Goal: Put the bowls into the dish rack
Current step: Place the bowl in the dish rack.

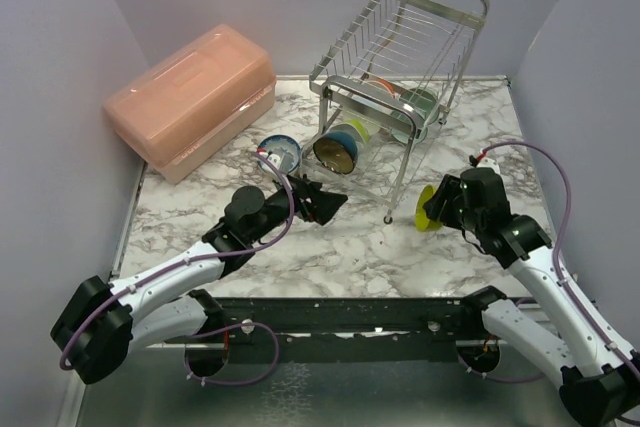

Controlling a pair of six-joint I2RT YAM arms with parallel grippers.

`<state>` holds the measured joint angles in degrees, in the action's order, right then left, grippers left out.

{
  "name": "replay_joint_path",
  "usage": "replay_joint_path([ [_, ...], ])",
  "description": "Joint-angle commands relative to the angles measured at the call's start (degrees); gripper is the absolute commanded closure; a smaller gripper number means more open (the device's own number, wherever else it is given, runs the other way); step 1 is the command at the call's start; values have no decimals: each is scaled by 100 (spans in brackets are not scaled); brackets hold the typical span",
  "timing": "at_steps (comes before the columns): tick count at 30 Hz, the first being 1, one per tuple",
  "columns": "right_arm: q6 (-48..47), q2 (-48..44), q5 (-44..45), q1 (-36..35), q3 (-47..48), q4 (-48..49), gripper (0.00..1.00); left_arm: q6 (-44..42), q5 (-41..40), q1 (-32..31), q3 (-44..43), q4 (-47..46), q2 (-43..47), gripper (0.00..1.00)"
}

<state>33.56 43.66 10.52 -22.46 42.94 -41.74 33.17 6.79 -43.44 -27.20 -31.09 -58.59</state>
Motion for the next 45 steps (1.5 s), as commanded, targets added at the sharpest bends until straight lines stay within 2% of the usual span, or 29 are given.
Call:
replay_joint_path([
  [1,-584,313,567,-13,230,956,100,-27,-31,39,116,-22,124,1],
  [8,-1244,764,774,-2,199,2261,100,49,-51,42,193,-27,257,1],
  [16,-1865,1737,1016,79,535,3236,100,221,-27,46,243,-20,332,1],
  [27,-2917,2612,-300,636,384,4443,100,426,-147,43,497,-20,623,1],
  [32,-3388,2909,-1302,898,214,5063,100,394,-257,46,561,-20,723,1],
  [45,-3859,3711,-1871,1024,185,5547,100,357,-354,50,663,-23,824,1],
])
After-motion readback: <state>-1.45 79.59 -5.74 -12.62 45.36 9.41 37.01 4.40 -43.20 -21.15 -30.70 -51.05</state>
